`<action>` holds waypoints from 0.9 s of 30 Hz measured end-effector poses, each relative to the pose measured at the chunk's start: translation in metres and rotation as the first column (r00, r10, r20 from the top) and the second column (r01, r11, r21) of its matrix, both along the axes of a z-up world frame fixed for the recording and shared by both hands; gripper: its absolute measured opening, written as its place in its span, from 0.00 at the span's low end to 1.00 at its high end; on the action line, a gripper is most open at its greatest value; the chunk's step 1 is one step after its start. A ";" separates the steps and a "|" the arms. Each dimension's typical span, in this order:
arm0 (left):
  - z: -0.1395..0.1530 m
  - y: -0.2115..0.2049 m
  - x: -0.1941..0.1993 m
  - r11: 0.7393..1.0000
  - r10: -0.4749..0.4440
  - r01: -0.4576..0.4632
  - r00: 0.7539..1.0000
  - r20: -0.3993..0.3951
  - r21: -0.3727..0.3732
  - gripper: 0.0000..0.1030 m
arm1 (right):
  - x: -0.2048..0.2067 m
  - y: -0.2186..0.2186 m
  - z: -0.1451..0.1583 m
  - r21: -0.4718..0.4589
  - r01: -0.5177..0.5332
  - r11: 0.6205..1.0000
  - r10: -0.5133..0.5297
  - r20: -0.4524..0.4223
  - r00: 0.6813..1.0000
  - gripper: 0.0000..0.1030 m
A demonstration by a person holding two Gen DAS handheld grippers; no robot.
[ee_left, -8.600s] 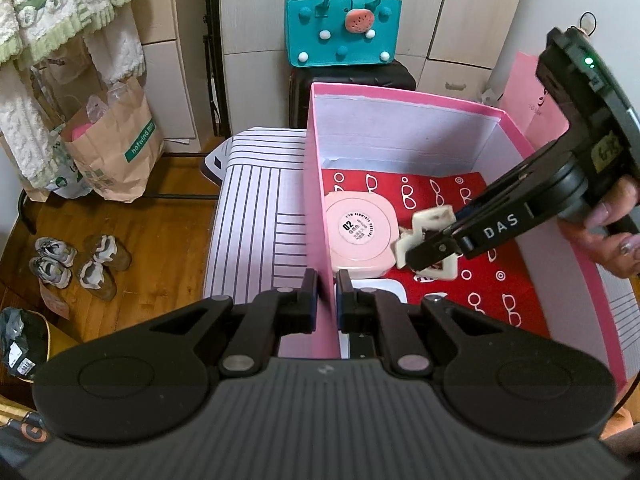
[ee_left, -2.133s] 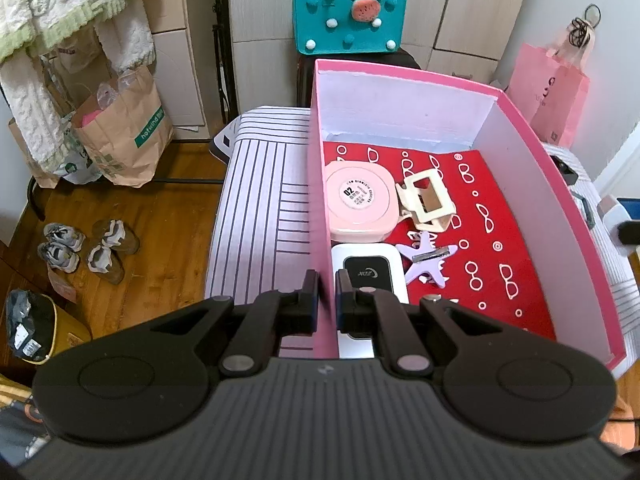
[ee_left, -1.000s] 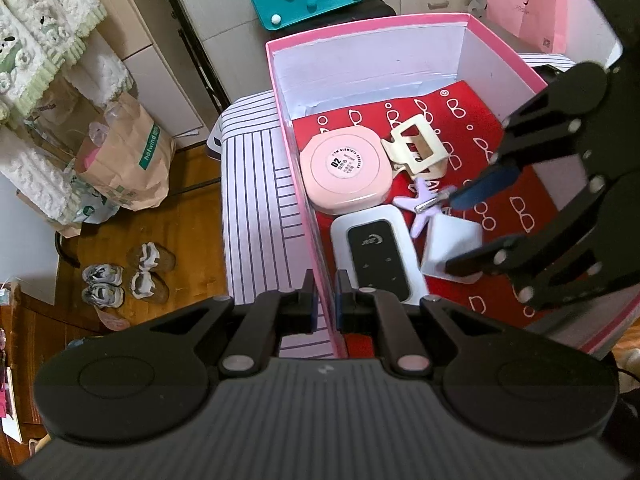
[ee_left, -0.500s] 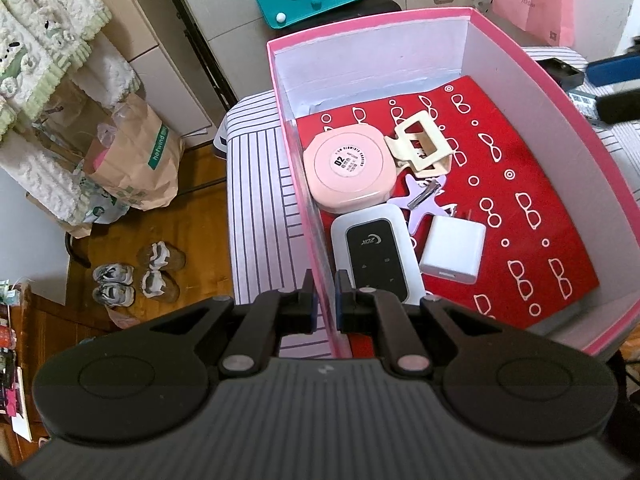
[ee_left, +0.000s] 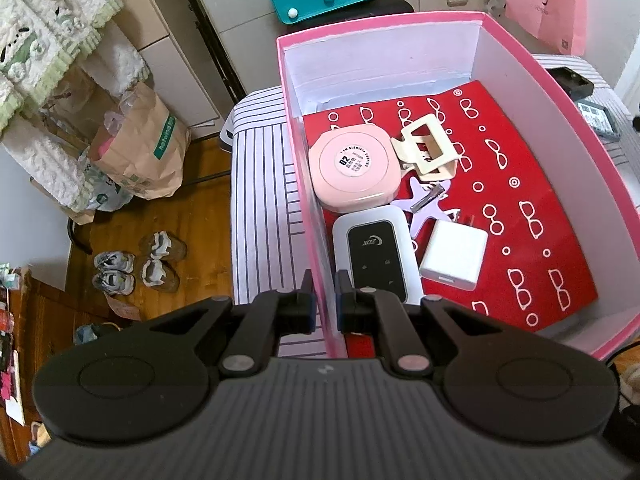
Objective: Organize rigid objects
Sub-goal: 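Grasp the grey pocket router with the right gripper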
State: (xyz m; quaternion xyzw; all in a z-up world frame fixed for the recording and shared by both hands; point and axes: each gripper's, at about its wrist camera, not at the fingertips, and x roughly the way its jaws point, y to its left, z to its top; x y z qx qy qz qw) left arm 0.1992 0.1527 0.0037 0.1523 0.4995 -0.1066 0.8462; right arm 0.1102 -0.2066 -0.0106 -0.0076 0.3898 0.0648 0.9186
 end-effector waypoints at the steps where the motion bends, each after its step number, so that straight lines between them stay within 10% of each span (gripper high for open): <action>1: 0.000 0.000 0.000 1.000 0.001 -0.001 1.000 0.001 -0.001 0.08 | 0.000 -0.004 -0.005 -0.006 0.003 1.000 -0.003 0.000 1.000 0.57; 14: 0.001 0.002 0.001 0.999 0.029 -0.029 1.000 -0.007 -0.013 0.08 | 0.042 -0.028 -0.046 -0.037 -0.199 0.979 0.200 0.004 0.980 0.79; 27: 0.001 0.001 0.001 0.999 0.036 -0.036 0.999 -0.011 -0.018 0.08 | 0.047 -0.009 -0.049 -0.078 -0.292 0.953 0.282 -0.117 0.952 0.64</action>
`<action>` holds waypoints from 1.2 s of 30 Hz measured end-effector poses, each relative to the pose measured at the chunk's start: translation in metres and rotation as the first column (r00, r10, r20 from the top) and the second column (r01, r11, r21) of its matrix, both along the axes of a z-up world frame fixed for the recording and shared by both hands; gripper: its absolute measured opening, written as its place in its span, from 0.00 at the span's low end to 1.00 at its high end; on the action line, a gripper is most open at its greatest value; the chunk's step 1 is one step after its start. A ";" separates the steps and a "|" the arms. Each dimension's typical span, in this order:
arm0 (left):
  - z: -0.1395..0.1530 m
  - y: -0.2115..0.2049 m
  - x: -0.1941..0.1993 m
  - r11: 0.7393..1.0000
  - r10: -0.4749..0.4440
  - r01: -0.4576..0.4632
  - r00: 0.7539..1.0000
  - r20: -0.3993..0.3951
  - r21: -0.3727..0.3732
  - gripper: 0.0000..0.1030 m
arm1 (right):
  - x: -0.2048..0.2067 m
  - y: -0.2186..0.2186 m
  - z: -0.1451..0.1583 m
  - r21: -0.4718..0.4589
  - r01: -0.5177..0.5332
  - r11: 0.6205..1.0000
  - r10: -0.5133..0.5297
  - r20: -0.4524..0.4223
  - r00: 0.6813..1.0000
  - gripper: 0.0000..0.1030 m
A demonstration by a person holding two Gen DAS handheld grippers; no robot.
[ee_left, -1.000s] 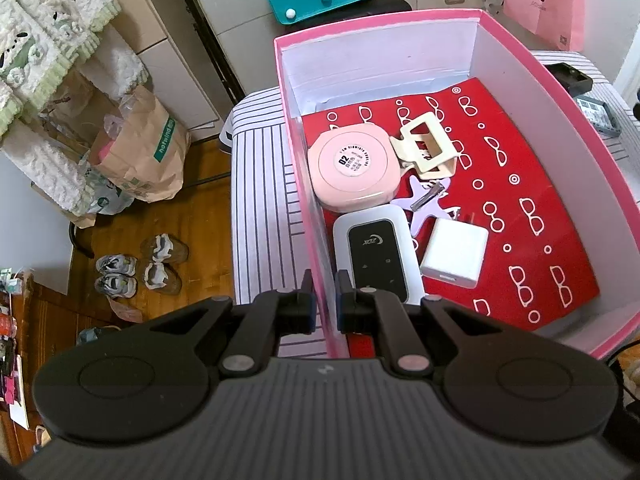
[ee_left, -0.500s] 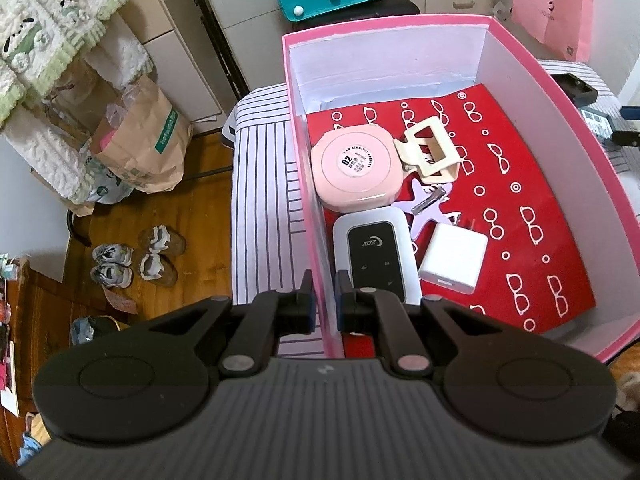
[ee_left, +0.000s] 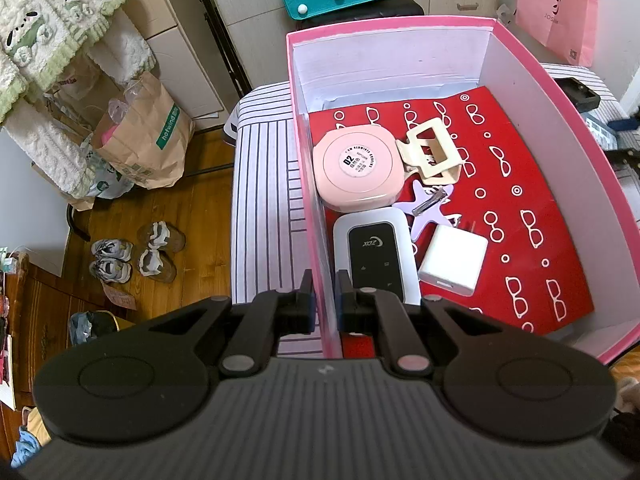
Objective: Organize rigid objects
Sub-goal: 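Grasp the grey pocket router with the right gripper, then carry the grey router into the box and release it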
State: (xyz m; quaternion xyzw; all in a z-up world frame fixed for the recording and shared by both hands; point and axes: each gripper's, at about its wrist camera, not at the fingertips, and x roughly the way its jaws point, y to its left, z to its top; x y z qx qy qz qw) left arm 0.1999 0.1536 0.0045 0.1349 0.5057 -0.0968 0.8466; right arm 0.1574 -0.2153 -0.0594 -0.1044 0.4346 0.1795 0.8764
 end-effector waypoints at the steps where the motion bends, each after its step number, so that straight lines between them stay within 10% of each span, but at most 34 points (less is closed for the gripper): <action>1: 0.000 0.000 0.000 1.000 0.001 -0.001 1.000 0.001 0.000 0.08 | -0.003 0.001 0.002 0.005 0.025 1.000 -0.025 -0.023 0.999 0.64; 21: 0.001 0.005 0.002 0.999 0.020 -0.019 1.000 0.023 -0.043 0.08 | -0.014 0.007 0.000 0.056 0.111 0.992 -0.111 -0.005 0.994 0.62; 36: 0.004 0.009 -0.003 0.999 -0.007 0.010 0.998 0.059 -0.045 0.05 | -0.063 0.055 0.076 0.120 -0.013 0.993 0.000 0.109 0.994 0.62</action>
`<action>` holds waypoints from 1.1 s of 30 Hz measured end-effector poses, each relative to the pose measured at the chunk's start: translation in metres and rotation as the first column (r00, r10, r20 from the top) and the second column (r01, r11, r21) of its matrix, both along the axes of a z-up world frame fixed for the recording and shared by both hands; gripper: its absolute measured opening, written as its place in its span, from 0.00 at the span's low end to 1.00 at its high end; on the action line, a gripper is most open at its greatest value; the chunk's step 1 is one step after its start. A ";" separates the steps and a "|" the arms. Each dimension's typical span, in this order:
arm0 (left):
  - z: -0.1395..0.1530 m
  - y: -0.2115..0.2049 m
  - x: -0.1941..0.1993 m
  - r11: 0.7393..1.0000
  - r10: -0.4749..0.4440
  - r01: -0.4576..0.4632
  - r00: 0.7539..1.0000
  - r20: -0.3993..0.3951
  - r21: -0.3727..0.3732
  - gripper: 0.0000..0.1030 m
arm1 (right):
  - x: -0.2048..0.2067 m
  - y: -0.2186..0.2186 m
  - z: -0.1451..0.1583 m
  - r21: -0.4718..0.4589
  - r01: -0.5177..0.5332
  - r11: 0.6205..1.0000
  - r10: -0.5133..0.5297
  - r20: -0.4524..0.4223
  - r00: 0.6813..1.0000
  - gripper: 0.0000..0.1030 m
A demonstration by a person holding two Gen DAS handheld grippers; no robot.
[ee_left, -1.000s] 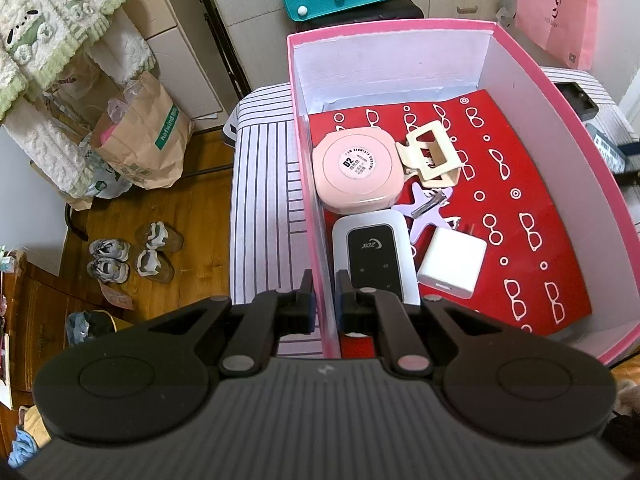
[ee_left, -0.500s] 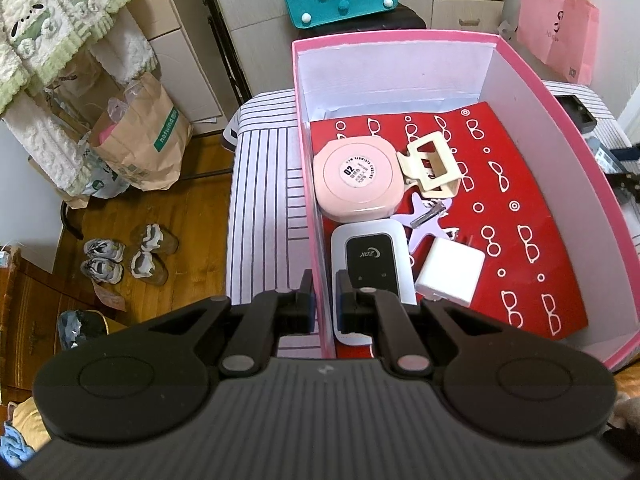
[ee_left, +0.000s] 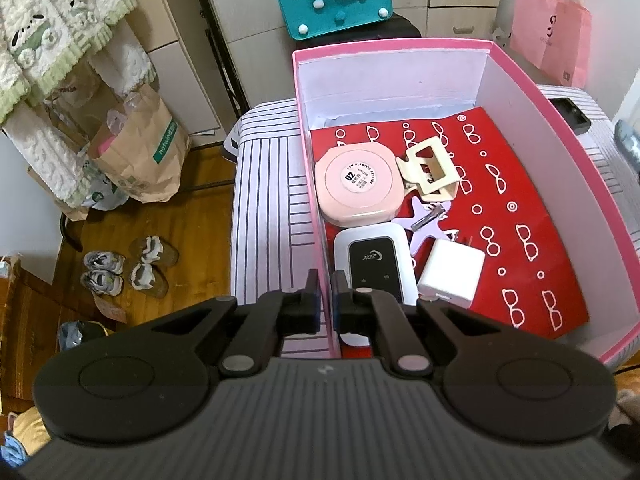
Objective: Organize rigid objects
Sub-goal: 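Carry the grey router into the box and release it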
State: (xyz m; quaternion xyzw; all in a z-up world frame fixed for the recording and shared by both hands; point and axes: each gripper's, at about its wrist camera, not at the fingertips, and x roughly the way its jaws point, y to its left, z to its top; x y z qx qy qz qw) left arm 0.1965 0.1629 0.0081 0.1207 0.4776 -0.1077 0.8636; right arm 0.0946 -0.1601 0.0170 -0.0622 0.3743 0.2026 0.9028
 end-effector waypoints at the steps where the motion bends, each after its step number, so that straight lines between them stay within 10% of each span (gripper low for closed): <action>1: 0.000 0.000 -0.001 1.000 -0.005 0.005 1.000 0.001 0.005 0.05 | -0.001 0.007 0.006 0.006 -0.026 1.000 0.026 0.012 1.000 0.62; 14: 0.003 0.009 -0.007 0.999 -0.010 0.011 0.999 0.032 -0.040 0.05 | 0.048 0.138 0.042 -0.160 -0.362 0.918 0.372 0.032 0.928 0.62; 22: 0.000 0.011 -0.009 0.998 -0.023 0.026 0.999 0.046 -0.062 0.05 | 0.094 0.188 0.013 -0.429 -0.370 0.824 0.391 -0.043 0.920 0.62; 33: 0.000 0.017 -0.010 0.995 -0.033 0.037 0.998 0.046 -0.088 0.06 | 0.131 0.211 -0.015 -0.569 -0.324 0.756 0.335 -0.090 0.938 0.62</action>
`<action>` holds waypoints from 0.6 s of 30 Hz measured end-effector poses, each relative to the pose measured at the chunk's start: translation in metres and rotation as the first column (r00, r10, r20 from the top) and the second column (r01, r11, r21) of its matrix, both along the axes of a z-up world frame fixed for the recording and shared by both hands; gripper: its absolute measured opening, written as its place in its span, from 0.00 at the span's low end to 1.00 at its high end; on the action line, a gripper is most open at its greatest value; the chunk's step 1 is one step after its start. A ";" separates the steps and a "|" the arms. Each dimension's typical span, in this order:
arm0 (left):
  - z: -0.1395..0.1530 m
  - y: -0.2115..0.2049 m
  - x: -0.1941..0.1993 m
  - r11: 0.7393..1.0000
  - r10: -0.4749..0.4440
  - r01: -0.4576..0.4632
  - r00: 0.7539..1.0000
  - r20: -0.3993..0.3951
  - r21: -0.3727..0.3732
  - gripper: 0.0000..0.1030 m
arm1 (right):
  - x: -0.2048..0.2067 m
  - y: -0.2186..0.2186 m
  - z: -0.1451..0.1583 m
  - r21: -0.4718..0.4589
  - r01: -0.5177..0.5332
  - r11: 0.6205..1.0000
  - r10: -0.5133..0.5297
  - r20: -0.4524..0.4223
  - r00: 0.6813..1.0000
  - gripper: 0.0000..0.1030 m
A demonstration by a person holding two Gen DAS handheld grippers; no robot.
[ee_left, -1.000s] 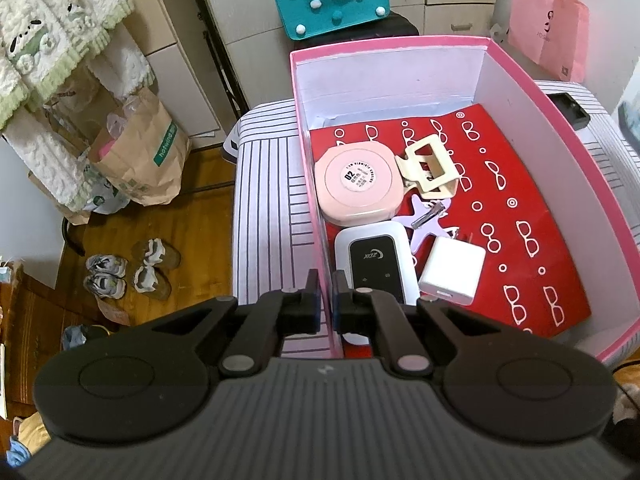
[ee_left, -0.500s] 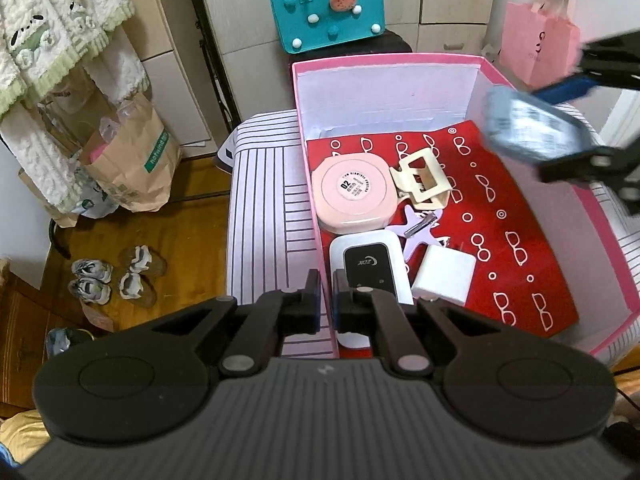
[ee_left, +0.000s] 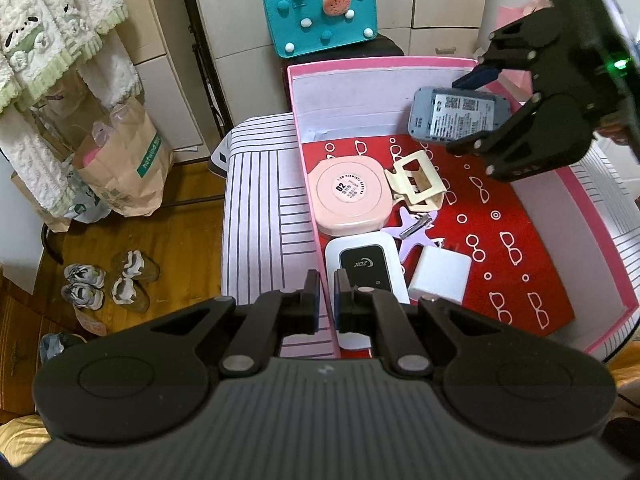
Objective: Organize rigid objects
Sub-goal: 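Carry the grey router into the box and release it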
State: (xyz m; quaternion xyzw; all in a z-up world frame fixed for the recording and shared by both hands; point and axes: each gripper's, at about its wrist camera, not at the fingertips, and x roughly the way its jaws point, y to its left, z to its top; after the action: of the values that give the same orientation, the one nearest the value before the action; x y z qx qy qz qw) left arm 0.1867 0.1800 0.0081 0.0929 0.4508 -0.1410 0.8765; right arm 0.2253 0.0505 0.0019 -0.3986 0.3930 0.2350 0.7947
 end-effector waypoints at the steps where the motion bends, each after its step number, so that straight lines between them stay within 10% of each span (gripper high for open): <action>1: 0.000 0.000 0.000 1.000 0.000 0.000 1.000 -0.001 -0.001 0.06 | 0.003 0.001 -0.003 -0.009 0.007 1.000 -0.007 -0.004 1.000 0.62; 8: 0.000 0.001 0.001 1.000 0.000 0.000 1.000 -0.001 -0.006 0.06 | 0.004 -0.018 0.012 0.159 0.084 0.984 -0.078 -0.046 0.996 0.65; 18: -0.001 -0.001 0.002 1.000 0.019 -0.019 1.000 -0.001 -0.013 0.06 | -0.040 -0.129 0.060 0.542 0.229 0.808 -0.249 -0.038 0.968 0.68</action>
State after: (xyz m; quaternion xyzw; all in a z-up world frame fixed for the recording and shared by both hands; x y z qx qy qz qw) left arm 0.1886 0.1792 0.0076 0.0830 0.4511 -0.1358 0.8782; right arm 0.1849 -0.0787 0.0618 -0.1087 0.3435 0.2276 0.9047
